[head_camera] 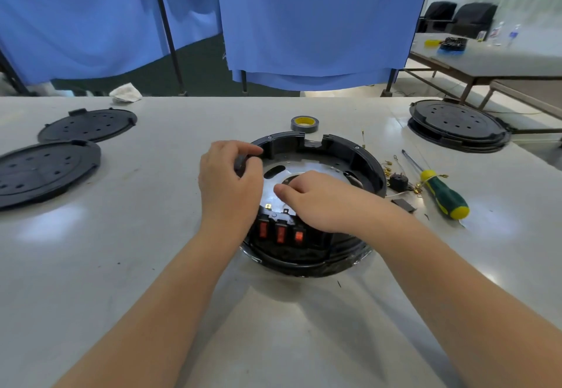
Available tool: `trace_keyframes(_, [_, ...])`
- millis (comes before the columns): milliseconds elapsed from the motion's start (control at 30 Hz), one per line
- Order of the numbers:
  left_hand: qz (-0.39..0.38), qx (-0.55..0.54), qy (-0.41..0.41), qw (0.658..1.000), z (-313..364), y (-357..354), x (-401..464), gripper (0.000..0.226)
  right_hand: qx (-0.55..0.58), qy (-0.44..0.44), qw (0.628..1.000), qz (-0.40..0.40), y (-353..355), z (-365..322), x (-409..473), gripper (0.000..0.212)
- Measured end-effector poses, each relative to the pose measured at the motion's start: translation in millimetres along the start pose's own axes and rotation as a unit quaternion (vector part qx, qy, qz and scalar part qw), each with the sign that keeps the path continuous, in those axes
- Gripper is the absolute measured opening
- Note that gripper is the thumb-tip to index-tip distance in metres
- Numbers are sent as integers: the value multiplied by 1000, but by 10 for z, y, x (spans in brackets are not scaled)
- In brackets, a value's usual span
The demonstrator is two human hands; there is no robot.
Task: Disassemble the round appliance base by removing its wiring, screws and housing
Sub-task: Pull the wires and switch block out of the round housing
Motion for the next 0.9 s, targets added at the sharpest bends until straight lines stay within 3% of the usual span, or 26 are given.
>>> trace_keyframes(100, [-65, -9, -42, 997, 112, -49, -39, 29, 2, -7, 1000, 5, -3, 5, 12, 45])
trace_keyframes(300, [-135, 99, -68, 984, 110, -122, -60, 37, -15, -18, 1000, -8, -18, -20, 33, 46])
trace_keyframes(900, [-121, 113, -74, 983, 110, -129, -55, 40, -7, -16, 1000, -13, -5, -30, 7, 50])
Point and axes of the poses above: each hand's wrist, its own x-axis towards the middle knuckle, its own y-axis out of the back of the hand, z = x × y, the point moved 5 cm from there along x, towards the middle knuckle, and after that the axes turned 10 degrees about -y, right-handed, at the moved point
